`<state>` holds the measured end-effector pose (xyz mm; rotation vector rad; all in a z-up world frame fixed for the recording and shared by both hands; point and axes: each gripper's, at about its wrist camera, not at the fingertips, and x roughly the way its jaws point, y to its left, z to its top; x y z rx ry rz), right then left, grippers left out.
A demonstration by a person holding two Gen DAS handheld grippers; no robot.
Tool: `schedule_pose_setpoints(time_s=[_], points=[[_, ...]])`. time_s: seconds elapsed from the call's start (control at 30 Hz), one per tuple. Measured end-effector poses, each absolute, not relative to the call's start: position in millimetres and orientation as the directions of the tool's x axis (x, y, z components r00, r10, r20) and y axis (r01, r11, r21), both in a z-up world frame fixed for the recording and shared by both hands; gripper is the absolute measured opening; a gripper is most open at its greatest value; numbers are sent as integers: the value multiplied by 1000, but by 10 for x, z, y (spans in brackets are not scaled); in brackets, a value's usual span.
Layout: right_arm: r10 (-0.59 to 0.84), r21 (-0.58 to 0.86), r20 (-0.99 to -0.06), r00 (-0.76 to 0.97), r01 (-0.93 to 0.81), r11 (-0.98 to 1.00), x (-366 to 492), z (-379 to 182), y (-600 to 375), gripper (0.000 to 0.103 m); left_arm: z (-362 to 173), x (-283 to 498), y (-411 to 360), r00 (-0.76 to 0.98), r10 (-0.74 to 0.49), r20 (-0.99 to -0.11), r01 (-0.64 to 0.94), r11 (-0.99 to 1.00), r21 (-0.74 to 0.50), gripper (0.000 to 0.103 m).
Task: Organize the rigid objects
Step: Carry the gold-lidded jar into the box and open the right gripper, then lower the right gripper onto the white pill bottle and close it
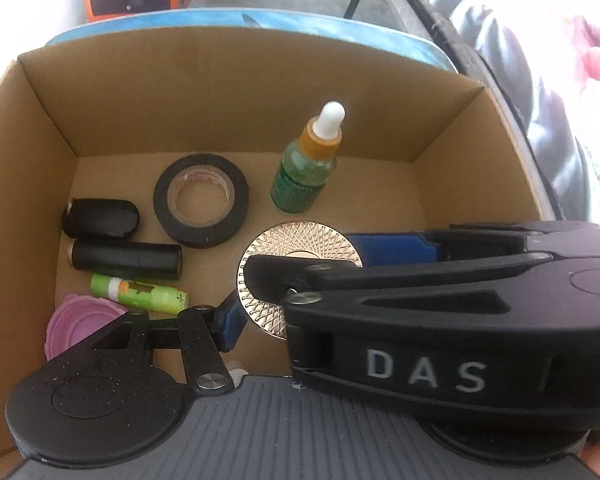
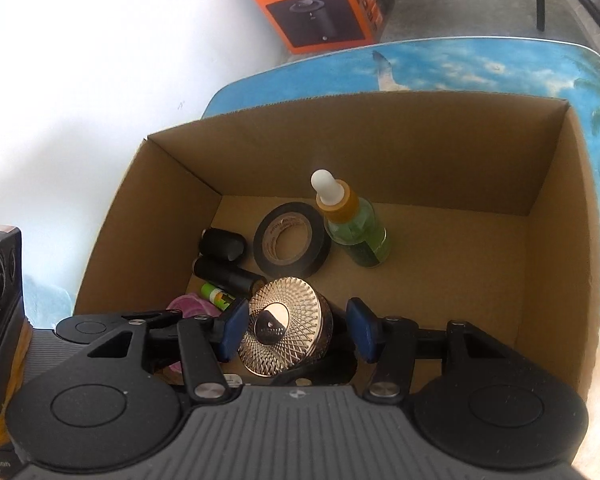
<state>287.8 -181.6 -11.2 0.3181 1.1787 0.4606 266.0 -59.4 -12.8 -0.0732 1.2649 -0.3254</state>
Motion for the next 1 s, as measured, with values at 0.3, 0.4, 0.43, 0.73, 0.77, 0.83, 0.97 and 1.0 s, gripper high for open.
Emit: schedule_pose_setpoints(time_s=[0.3,0.4,0.43,0.73,0.77,0.83,0.97,1.0], points=[[474,444,-816,332,-167,880,2875,-138,-1824,58,-99,2628,-609,285,-297,-912,212,947,-242,59],[482,443,-785,389,-191,876,2777,-2,-1860,58,-23,2550,-618,332,-313,-890,232,941,-245,67],[481,440,-774,413,-196,876,2720,56,-1881,58,14,2509,-622,351,-315,-882,242,940,-240,68],[512,495,-526,679,-244,834,1694,664,-2370,59,550,1643,-544,558,-345,-755,362,919,-153,84],[512,508,-495,702,-245,826,1549,711,-2433,60,604,1504,-519,573,-362,-735,378,913,-155,88],[511,529,-438,740,-247,812,1265,787,-2541,61,678,1238,-492,599,-389,-700,399,903,-160,92],[510,554,-380,772,-251,794,824,838,-2608,62,698,789,-387,643,-412,-646,413,896,-161,95],[516,564,-377,769,-252,786,747,826,-2593,62,673,724,-357,655,-410,-635,411,898,-157,95]])
